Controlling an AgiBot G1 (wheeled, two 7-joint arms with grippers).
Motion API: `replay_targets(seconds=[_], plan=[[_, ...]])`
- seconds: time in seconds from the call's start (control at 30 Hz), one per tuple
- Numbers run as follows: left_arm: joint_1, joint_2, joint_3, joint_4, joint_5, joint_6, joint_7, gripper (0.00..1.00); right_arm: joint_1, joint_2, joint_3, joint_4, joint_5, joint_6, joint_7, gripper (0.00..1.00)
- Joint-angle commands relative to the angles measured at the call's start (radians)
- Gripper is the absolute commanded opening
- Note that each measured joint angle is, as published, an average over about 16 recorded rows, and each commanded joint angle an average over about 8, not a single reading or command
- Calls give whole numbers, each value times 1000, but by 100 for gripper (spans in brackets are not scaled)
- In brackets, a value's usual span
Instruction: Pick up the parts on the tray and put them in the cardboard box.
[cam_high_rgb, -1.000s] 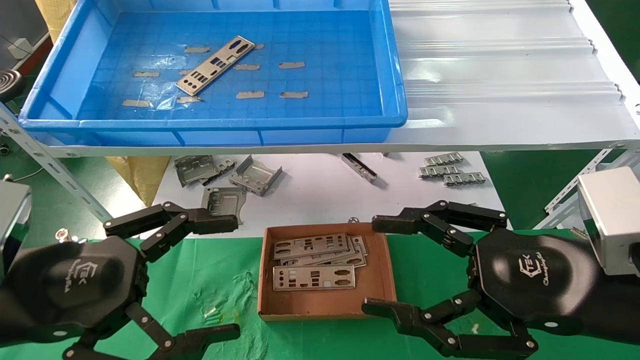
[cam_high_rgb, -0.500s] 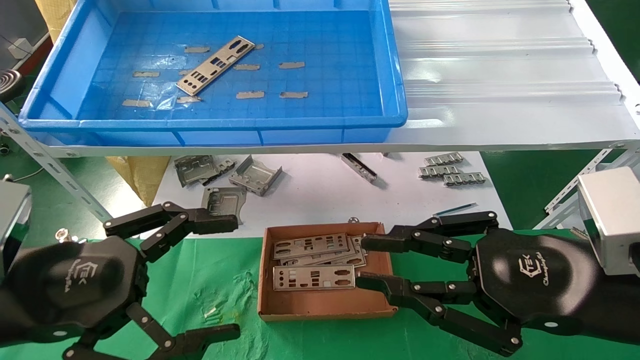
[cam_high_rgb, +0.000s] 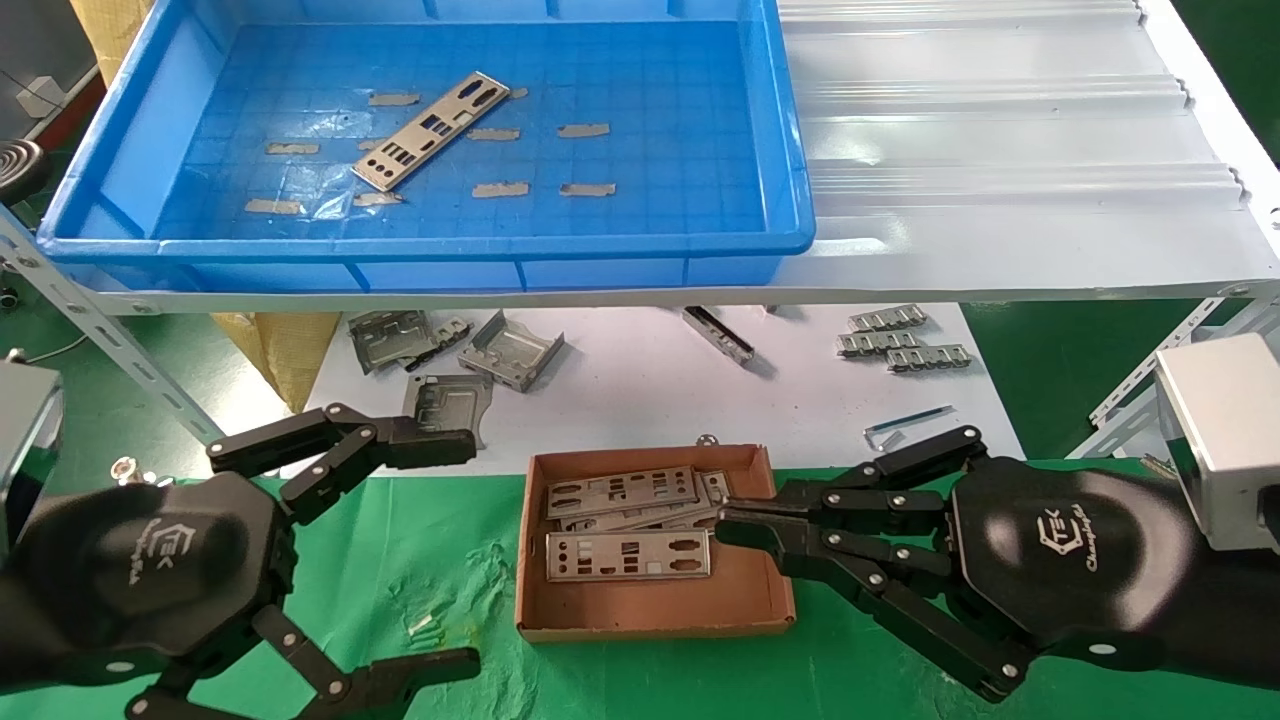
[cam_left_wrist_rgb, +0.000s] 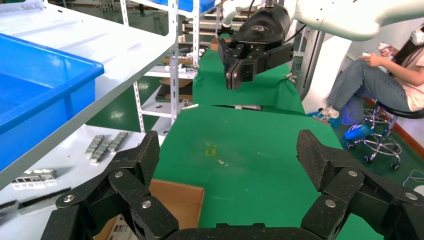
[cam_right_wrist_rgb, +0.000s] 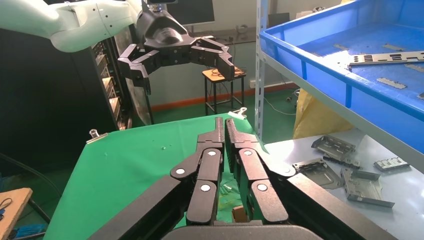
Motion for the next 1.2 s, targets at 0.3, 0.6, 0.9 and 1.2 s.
replay_targets(seconds=[0.3,0.6,0.9,1.2], plan=[[0,0,0,0,0,0,0,100,0,0,0,0,0,0,0,0],[-2,1,0,-1,0,-1,0,100,0,0,0,0,0,0,0,0],[-159,49,33,60,97,-48,-40,100,0,0,0,0,0,0,0,0],[-520,194,146,394,358,-96,-76,100,0,0,0,0,0,0,0,0]])
